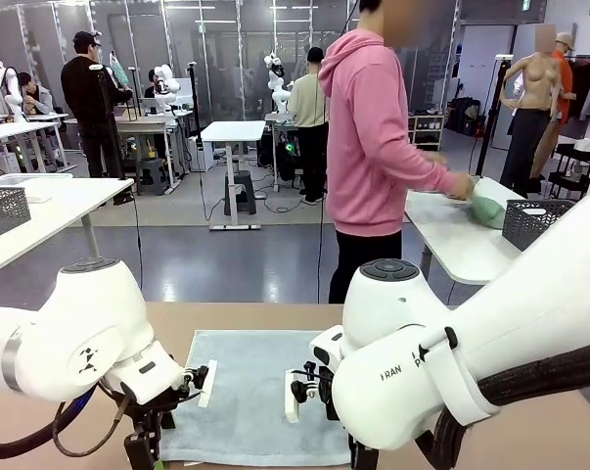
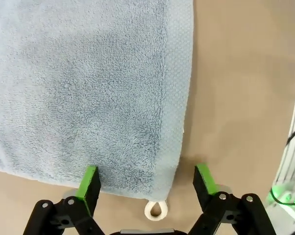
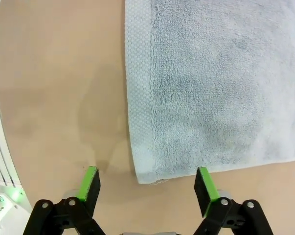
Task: Fold the towels and place them in the basket.
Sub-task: When a person lays out a Towel with hook on the table, fold it in half twice.
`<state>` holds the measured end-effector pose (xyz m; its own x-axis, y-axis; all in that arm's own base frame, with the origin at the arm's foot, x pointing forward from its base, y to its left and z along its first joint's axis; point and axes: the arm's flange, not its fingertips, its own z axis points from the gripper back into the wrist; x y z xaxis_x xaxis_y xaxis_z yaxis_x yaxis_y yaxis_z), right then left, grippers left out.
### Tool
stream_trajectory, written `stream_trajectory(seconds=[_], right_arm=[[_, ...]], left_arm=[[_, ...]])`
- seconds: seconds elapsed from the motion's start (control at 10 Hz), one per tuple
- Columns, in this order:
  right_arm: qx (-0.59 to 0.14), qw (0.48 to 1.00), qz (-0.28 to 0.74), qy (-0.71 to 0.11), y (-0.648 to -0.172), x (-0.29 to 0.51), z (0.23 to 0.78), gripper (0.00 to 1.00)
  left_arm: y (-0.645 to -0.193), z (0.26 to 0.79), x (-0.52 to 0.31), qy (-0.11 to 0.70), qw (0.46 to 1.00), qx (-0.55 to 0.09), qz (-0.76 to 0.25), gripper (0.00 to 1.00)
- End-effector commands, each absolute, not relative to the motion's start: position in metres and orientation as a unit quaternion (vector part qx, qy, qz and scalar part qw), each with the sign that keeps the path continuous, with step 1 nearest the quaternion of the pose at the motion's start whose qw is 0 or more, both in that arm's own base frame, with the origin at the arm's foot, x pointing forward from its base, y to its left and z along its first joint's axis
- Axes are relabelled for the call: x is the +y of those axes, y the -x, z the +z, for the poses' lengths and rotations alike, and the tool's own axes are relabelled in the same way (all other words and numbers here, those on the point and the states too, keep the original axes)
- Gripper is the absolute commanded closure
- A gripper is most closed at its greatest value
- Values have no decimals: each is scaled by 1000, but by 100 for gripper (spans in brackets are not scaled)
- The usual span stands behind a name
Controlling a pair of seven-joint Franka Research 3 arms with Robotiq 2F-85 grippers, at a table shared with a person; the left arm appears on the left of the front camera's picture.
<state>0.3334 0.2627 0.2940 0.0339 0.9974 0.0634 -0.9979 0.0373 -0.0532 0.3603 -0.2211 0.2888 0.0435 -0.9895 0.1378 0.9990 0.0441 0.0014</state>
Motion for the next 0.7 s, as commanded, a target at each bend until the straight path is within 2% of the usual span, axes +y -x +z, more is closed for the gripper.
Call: stream_trajectory(seconds=[0.0,0.1,0.2,0.4,0.5,0.6], right_arm=[[-39,718,695,6,-309,246,289,41],[-38,717,696,6,-309,246,288,71],[-42,718,695,3,-311,246,286,100],[-43,716,697,-2,-313,248,285,100],[-44,718,695,-1,-316,248,285,97],[-45,719,694,-2,-316,247,286,100]], left_arm=[[-287,270,-184,30,725,-63,-686,63],[-286,270,-183,29,726,-63,-684,91],[-285,270,-182,28,727,-65,-683,100],[-283,271,-183,27,727,-64,-683,100],[-283,272,-184,24,726,-66,-684,93],[-282,272,-184,24,726,-66,-684,100]])
